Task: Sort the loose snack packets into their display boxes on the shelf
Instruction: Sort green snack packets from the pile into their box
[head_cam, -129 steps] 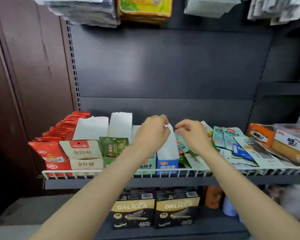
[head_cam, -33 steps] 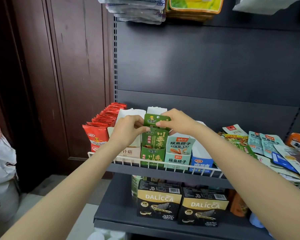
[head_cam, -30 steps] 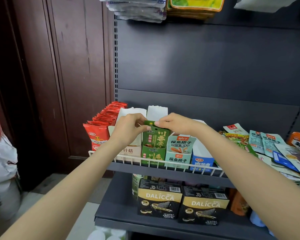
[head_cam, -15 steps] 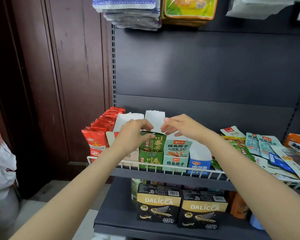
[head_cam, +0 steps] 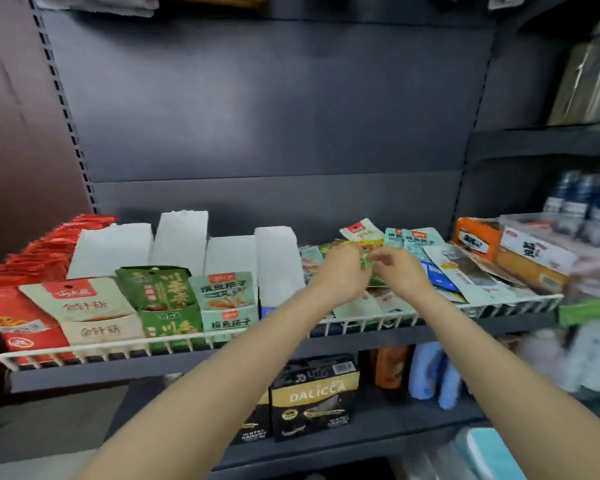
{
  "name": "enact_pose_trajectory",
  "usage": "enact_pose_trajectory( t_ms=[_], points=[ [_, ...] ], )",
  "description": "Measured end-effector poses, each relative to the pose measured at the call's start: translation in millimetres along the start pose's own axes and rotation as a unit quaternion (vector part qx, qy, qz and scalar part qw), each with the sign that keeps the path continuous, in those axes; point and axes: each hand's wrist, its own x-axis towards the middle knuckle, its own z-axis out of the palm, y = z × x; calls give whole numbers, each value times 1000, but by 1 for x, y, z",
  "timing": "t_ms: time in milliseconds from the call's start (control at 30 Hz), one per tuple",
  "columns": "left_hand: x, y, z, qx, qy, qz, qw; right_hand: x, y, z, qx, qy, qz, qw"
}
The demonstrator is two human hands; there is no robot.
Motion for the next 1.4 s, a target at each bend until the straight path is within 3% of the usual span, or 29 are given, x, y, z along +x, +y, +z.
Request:
enact_pose_trajectory(
  t_ms=[200,433,700,933,1033,1267,1400],
  points=[
    [48,-11,44,17,-69,-113,991,22,26,3,-62,-34,68,995],
    [58,-21,56,28,-70,-99,992,32,27,20,-48,44,99,993],
    [46,-14,45,-38,-90,-73,993,18,12,7,54,168,31,984],
    [7,-12,-20,1,143,51,988,-12,-44,-33,120,254,-143,949],
    [-9,-22,-54,78,189,63,977,-28,-74,-42,167,274,-187,929],
    [-51,-53,-112,73,280,56,955,-51,-135,-31,187,230,-266,917],
    [-76,-84,-133,50,333,51,940,-51,-161,-16,174,113,-254,945]
  ],
)
